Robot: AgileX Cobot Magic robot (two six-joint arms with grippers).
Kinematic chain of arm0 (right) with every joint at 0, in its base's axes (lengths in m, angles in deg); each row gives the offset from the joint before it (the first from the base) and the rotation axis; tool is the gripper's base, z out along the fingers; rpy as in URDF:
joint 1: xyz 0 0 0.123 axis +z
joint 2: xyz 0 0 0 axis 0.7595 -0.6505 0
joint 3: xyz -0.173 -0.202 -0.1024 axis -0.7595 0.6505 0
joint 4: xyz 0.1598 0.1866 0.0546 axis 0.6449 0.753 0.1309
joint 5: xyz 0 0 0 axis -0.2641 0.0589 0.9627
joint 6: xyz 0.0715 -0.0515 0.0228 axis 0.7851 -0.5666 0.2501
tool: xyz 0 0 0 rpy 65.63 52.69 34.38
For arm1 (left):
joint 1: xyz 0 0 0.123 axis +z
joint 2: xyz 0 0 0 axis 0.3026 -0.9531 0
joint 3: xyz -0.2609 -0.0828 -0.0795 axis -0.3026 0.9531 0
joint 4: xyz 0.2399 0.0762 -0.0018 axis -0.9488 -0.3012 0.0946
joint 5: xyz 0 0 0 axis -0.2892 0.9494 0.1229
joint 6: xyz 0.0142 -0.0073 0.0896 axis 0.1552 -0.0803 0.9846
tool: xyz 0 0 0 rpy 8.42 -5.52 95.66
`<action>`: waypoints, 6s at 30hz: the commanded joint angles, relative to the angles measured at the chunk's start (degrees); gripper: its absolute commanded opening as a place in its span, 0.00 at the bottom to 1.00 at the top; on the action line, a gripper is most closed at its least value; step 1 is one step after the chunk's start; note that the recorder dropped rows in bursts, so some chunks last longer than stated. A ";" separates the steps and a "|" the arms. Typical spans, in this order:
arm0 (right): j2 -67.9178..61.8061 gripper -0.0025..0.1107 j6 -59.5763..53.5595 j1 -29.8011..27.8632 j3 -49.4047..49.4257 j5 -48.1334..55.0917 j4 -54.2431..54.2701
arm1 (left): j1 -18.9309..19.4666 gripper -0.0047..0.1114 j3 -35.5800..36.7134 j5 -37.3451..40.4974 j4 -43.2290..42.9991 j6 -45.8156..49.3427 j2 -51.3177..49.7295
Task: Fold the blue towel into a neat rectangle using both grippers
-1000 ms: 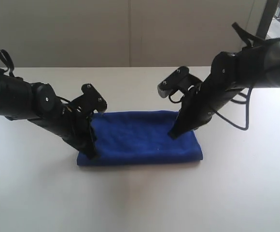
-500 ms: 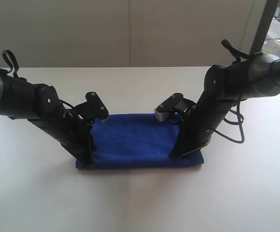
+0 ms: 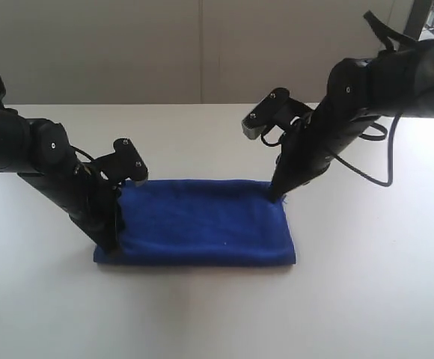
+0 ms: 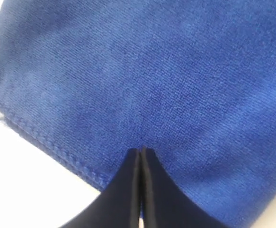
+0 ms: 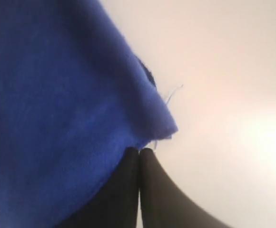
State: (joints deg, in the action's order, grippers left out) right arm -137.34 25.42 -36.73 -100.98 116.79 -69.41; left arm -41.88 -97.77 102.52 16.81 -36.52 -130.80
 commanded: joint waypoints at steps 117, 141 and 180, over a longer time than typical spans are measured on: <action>87.58 0.02 43.61 -5.82 71.87 -23.70 7.60 | 6.95 0.04 63.36 -7.03 19.18 -29.72 96.05; 87.58 0.02 43.61 -5.82 71.87 -23.70 7.60 | 14.72 0.04 63.36 -2.29 5.39 -42.16 106.81; 87.68 0.02 43.62 -5.82 71.87 -23.70 7.60 | 18.39 0.04 63.36 -2.77 -6.17 -44.72 106.81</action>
State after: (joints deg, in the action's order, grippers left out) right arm -49.71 68.91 -42.18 -29.55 93.83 -61.74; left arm -23.69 -34.69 100.02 10.58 -80.73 -24.27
